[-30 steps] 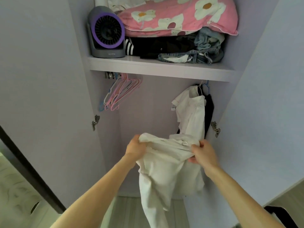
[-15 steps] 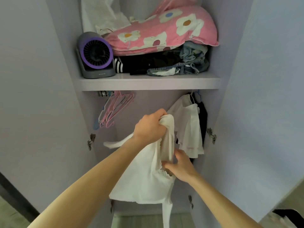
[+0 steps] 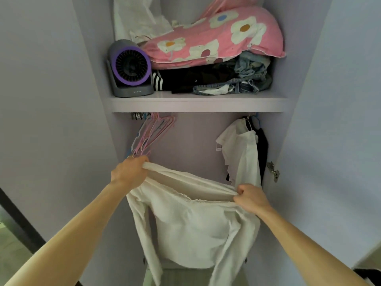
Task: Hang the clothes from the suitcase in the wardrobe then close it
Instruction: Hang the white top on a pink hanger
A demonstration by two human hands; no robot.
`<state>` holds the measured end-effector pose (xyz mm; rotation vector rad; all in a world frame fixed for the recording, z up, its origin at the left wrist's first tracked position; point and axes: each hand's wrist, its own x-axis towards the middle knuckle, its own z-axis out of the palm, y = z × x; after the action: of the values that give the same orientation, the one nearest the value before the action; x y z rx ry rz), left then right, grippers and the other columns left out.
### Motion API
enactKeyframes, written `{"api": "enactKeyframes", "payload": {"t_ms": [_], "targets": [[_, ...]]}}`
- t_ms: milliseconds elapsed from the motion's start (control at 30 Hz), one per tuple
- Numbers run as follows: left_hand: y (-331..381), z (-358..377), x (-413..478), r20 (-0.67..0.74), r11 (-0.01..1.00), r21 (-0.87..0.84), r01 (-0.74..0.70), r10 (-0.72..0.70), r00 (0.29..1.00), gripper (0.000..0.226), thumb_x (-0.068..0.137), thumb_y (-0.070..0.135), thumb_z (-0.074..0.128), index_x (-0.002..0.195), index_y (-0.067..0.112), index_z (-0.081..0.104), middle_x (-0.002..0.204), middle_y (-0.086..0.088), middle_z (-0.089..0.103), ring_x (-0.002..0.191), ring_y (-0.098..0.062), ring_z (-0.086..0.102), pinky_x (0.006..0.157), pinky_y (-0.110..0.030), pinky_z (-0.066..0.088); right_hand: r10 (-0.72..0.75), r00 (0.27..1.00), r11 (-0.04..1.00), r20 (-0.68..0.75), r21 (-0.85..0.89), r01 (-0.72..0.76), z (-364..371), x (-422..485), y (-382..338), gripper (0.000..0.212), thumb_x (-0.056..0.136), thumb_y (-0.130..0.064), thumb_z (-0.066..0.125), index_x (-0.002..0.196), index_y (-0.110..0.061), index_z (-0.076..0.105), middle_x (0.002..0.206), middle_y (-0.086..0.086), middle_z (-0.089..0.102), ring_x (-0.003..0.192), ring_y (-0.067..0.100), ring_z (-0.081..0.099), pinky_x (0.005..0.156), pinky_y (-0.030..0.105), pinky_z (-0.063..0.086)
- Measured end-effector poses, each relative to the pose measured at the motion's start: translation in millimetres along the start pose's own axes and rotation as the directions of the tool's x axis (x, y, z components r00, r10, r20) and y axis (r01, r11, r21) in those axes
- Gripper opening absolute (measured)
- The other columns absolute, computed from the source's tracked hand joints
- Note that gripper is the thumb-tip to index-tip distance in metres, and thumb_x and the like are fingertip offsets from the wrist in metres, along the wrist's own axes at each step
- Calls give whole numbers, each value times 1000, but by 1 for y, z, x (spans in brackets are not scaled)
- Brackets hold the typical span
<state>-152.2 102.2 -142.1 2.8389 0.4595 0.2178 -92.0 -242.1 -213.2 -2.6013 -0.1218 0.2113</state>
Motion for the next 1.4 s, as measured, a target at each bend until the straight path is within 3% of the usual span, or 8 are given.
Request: {"api": "enactKeyframes", "payload": {"t_ms": [367, 600, 700, 800, 967, 1100, 1233, 1400], "targets": [[7, -2, 6, 182, 960, -276, 41, 10, 983, 14, 88, 20, 62, 92, 13, 50, 95, -5, 56, 86, -22, 54, 71, -35, 42, -42, 999, 994, 7, 99, 42, -14, 2, -11, 31, 78, -10, 74, 90, -25, 50, 89, -8, 53, 74, 9, 50, 55, 21, 36], [-4, 2, 1, 99, 979, -184, 87, -70, 993, 6, 91, 28, 53, 92, 22, 50, 95, -4, 60, 86, -25, 57, 70, -35, 42, -5, 909, 997, -416, -78, -30, -33, 1, 14, 17, 84, -6, 52, 77, -20, 45, 84, 4, 58, 75, 28, 54, 55, 30, 36], [-5, 0, -5, 148, 999, 36, 40, -45, 988, 22, 88, 23, 44, 101, 34, 57, 100, 1, 62, 94, -26, 59, 77, -35, 43, 79, 949, 990, -304, -86, -110, -37, -3, 13, 23, 87, -12, 51, 100, -27, 41, 102, -1, 46, 84, 25, 53, 60, 30, 36], [-13, 7, -4, 319, 981, -183, 69, -7, 948, 23, 75, 23, 46, 81, 18, 67, 83, -1, 65, 81, -24, 60, 72, -35, 47, 39, 988, 999, -147, -17, -41, -41, -2, 12, 20, 83, -8, 47, 81, -21, 62, 86, -4, 58, 75, 19, 54, 61, 31, 42], [-7, 7, -21, 389, 441, -799, 408, -137, 911, 31, 91, 5, 41, 65, 6, 58, 61, -14, 60, 57, -29, 56, 60, -32, 45, -6, 991, 867, 131, 494, -60, -37, -23, 0, 26, 67, -30, 50, 47, -26, 34, 50, -5, 38, 55, 17, 35, 62, 37, 27], [-2, -5, -25, 399, 247, -879, 407, -85, 913, 21, 86, 21, 54, 79, 8, 69, 77, -17, 69, 70, -33, 64, 73, -39, 51, -115, 940, 544, 322, 812, -212, -39, -29, -13, 30, 88, -33, 65, 100, -8, 77, 101, 17, 74, 95, 34, 71, 92, 42, 51], [1, -9, -23, 400, 361, -866, 347, 82, 913, 32, 80, 45, 77, 95, 16, 74, 99, -14, 74, 89, -30, 72, 91, -45, 55, -244, 895, 494, 374, 842, -217, -44, -32, -34, 32, 69, -14, 65, 95, -3, 78, 108, 21, 72, 95, 32, 71, 88, 42, 51], [31, -6, -35, 256, 701, -713, 1, 258, 932, 64, 72, 56, 82, 130, 39, 60, 125, 20, 59, 114, -3, 57, 95, -23, 43, -350, 904, 664, 245, 745, 56, -31, -35, -70, 19, 98, -15, 59, 104, -6, 74, 108, 19, 73, 100, 28, 71, 92, 40, 53]]}}
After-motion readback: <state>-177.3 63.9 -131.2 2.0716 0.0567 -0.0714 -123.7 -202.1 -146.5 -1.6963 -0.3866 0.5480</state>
